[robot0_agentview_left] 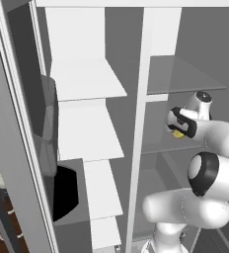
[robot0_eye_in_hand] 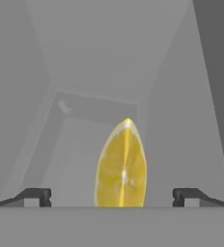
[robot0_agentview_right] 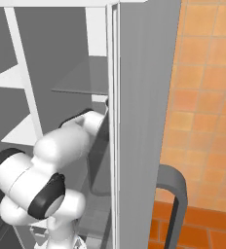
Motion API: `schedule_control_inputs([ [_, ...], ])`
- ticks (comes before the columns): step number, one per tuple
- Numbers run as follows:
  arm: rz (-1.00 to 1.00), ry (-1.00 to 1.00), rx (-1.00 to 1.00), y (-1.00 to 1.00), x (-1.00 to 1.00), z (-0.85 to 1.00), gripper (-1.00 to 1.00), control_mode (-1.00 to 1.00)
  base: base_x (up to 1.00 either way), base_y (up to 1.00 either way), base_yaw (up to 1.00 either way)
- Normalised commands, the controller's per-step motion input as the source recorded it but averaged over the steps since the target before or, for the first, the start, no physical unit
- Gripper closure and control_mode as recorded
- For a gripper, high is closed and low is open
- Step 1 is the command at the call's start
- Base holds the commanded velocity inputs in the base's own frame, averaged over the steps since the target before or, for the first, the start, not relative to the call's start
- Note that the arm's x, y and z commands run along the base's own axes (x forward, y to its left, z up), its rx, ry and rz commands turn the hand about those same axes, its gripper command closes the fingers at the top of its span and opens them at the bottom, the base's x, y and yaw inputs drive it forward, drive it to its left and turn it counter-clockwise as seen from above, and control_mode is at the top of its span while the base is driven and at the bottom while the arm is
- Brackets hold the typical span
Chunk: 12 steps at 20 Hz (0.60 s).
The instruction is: Grab a lemon wedge from the fridge and one ice cube from the ice bowl, and put them in the glass of lemonade.
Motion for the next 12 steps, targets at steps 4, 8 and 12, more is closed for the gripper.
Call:
schedule_control_inputs([
  [4,0.00,0.03,0.00,0.00,0.32,-0.45,-1.00,-1.00,0.00,0.00,0.00],
  [8,0.00,0.02,0.00,0.00,0.07,-0.12,-1.00,-1.00,0.00,0.00,0.00],
  [12,0.00,0.00,0.00,0.00,0.00,-0.14,-1.00,-1.00,0.00,0.00,0.00],
])
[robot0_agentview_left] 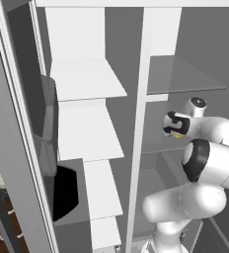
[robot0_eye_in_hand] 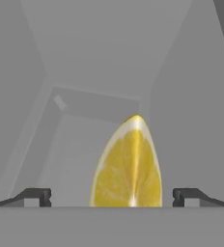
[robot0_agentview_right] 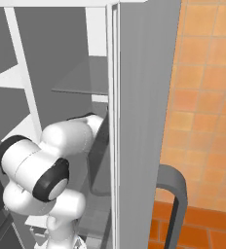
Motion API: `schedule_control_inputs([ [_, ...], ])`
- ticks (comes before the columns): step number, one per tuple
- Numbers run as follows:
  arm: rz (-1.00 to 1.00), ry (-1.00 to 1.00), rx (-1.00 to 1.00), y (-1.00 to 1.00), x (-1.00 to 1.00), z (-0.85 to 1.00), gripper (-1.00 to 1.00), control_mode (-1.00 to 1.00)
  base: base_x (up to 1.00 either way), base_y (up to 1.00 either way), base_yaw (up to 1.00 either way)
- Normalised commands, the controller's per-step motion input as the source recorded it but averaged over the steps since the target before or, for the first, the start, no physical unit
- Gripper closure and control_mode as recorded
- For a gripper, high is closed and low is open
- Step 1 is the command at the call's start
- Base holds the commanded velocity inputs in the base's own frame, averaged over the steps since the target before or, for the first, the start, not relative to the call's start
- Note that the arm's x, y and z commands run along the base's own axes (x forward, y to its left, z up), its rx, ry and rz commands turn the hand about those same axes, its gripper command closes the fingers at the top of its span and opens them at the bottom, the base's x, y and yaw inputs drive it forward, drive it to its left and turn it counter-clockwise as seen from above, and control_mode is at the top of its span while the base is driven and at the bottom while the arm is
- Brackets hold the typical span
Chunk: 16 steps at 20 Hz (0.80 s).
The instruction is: Grab a lemon wedge from the fridge and one ice cube from the ice bowl, and put them in the glass of lemonade.
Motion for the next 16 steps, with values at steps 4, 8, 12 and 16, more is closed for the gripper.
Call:
schedule_control_inputs([
  [4,-0.02,0.00,0.01,0.00,0.00,-0.16,-1.00,-1.00,0.00,0.00,0.00],
  [8,-0.09,0.01,0.04,0.00,0.00,-0.09,-1.00,-1.00,0.00,0.00,0.00],
  [12,-0.08,0.03,0.04,0.00,0.00,-0.14,-1.00,-1.00,0.00,0.00,0.00],
  [16,-0.05,0.04,0.02,0.00,0.00,-0.17,1.00,-1.00,0.00,0.00,0.00],
])
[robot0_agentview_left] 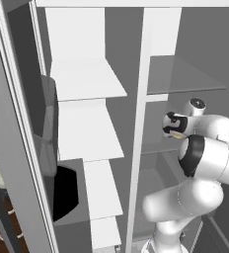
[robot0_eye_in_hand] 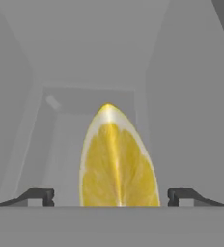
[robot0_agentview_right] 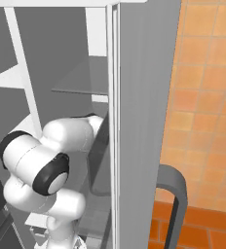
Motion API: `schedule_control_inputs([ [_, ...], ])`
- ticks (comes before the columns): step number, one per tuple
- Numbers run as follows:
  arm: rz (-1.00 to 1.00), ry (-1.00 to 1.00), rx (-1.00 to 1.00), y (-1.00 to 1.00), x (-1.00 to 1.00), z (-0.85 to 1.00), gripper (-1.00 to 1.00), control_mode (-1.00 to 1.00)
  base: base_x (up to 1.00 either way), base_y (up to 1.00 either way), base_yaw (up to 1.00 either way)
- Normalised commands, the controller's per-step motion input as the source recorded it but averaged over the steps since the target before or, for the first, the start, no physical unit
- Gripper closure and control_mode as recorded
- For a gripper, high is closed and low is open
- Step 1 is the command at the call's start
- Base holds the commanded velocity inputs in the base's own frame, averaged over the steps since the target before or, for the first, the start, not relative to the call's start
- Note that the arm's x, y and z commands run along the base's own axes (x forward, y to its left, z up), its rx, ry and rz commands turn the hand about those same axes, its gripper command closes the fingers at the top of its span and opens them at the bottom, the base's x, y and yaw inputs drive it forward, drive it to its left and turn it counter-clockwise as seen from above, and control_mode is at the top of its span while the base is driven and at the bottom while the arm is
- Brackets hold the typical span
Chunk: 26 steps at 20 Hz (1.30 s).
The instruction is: Grab a lemon wedge from the fridge and one ice cube from the ice bowl, and put them in the glass of lemonade.
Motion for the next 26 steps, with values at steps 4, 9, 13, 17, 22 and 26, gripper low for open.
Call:
schedule_control_inputs([
  [4,-0.01,0.05,0.00,0.00,0.00,-0.06,1.00,-1.00,0.00,0.00,0.00],
  [9,0.00,0.00,0.01,0.00,-0.37,0.00,1.00,-1.00,0.00,0.00,0.00],
  [13,0.00,-0.09,0.03,0.00,-0.95,0.02,1.00,-1.00,0.00,0.00,0.00],
  [17,0.00,0.00,0.00,0.04,-0.92,0.54,1.00,-1.00,0.00,0.00,0.00],
  [22,0.00,0.02,-0.02,0.39,-0.86,1.00,1.00,-1.00,0.00,0.00,0.00],
  [26,0.04,0.06,-0.05,0.70,-0.81,1.00,1.00,-1.00,0.00,0.00,0.00],
])
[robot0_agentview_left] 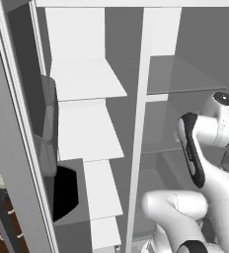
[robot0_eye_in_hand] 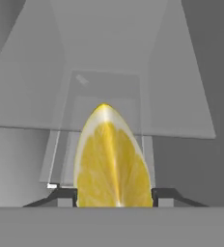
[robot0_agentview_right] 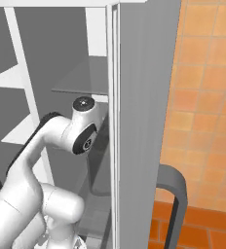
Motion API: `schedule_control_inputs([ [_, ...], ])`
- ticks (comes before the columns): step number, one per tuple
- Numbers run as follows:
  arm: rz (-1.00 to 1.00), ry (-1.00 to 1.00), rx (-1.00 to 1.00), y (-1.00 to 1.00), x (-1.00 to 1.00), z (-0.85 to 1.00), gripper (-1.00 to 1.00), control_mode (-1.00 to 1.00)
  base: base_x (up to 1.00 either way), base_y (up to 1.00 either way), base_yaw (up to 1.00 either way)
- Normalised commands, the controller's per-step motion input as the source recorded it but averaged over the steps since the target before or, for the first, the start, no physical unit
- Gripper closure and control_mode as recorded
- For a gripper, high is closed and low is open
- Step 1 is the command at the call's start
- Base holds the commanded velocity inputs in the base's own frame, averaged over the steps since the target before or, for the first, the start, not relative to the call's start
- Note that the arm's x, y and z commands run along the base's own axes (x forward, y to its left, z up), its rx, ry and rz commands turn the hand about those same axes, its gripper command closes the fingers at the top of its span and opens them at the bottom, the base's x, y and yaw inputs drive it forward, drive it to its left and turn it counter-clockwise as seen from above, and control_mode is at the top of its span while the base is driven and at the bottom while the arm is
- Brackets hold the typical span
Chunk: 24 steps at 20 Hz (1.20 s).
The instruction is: Grab a lemon wedge from the fridge and one ice cube from the ice bowl, and put them in the glass of lemonade.
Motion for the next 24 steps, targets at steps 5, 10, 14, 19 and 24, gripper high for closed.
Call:
schedule_control_inputs([
  [5,0.01,0.00,-0.04,0.81,-0.80,1.00,1.00,-1.00,0.00,0.00,0.00],
  [10,0.00,0.00,0.00,0.43,-1.00,1.00,1.00,-1.00,0.00,0.00,0.00],
  [14,0.00,0.00,0.00,0.12,-1.00,0.76,1.00,-1.00,0.00,0.00,0.00],
  [19,0.00,-0.03,0.00,0.01,-0.24,0.19,1.00,-1.00,0.00,0.00,0.00],
  [24,0.00,0.00,0.00,0.00,0.00,0.00,1.00,1.00,-0.11,-0.02,-0.01],
])
